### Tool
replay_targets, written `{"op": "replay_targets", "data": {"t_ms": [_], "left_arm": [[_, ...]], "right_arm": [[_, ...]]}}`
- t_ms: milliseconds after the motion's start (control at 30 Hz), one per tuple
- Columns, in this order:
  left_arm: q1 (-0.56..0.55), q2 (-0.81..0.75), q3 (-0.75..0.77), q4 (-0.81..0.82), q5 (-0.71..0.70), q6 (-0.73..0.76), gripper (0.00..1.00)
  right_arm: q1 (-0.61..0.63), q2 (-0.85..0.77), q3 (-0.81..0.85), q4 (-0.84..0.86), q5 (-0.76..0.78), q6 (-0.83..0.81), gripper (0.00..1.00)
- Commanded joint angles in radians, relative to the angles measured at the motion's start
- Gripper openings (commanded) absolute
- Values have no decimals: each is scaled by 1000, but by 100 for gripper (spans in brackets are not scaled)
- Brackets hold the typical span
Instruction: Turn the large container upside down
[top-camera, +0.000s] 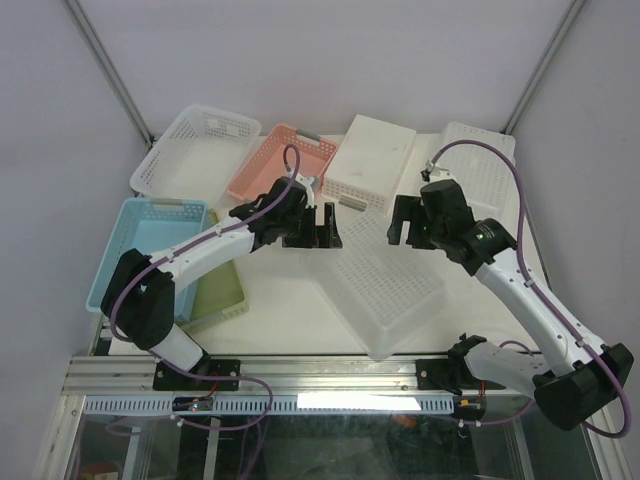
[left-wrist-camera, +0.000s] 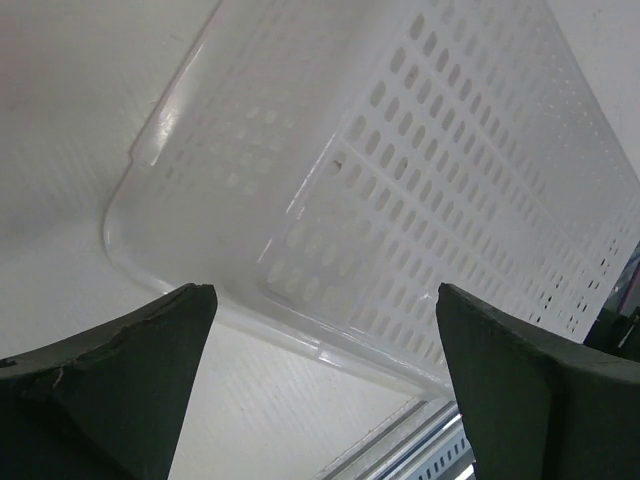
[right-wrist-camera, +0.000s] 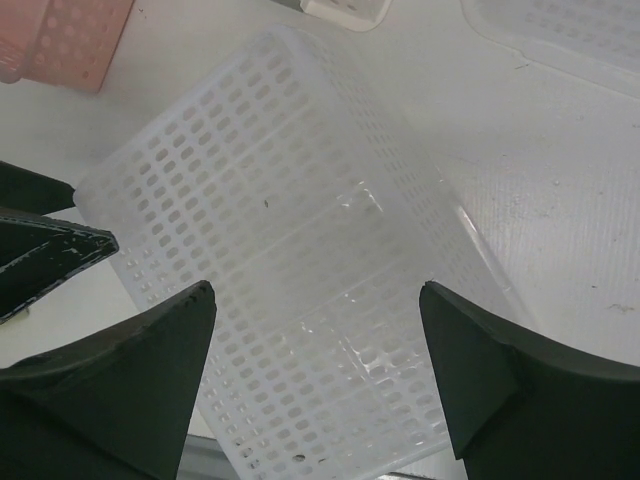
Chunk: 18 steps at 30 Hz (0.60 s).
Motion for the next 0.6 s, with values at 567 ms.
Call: {"op": "replay_targets", "data": {"t_ms": [567], "left_arm": [[-214,329,371,354,277,-110,99]], "right_arm": [[5,-188,88,-96,167,37,87]]}}
